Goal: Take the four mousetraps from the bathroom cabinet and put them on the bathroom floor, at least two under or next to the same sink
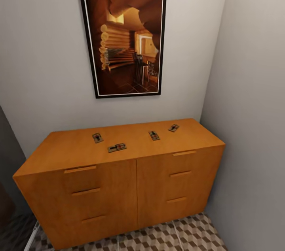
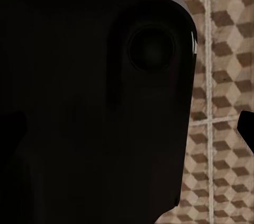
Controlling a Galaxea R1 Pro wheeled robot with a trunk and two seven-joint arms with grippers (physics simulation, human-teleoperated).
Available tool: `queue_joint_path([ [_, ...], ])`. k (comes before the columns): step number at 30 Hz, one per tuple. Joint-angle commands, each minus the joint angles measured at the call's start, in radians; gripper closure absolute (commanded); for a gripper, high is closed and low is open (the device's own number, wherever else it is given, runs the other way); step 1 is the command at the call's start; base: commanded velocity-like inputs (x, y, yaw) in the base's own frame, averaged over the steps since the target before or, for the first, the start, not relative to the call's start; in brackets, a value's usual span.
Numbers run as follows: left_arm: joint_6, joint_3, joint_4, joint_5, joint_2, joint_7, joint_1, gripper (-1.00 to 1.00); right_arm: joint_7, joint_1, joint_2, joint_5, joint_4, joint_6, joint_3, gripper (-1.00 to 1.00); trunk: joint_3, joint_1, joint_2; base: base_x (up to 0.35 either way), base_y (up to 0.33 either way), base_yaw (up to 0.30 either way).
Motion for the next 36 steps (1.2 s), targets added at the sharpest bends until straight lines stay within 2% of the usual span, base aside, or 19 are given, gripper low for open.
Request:
queue_joint_path([
  [1, -0.002, 0.0, 0.0, 0.01, 0.0, 0.0, 0.0, -1.0, -0.001, 0.0, 0.0, 0.003, 0.0, -0.003, 0.0, -1.0, -0.001, 0.0, 0.0, 0.111, 0.0, 0.0],
  [36, -0.003, 0.0, 0.0, 0.009, 0.0, 0.0, 0.0, -1.0, 0.003, 0.0, 0.0, 0.003, 0.0, -0.001, 0.0, -1.0, -0.001, 0.0, 0.0, 0.012, 0.0, 0.0],
])
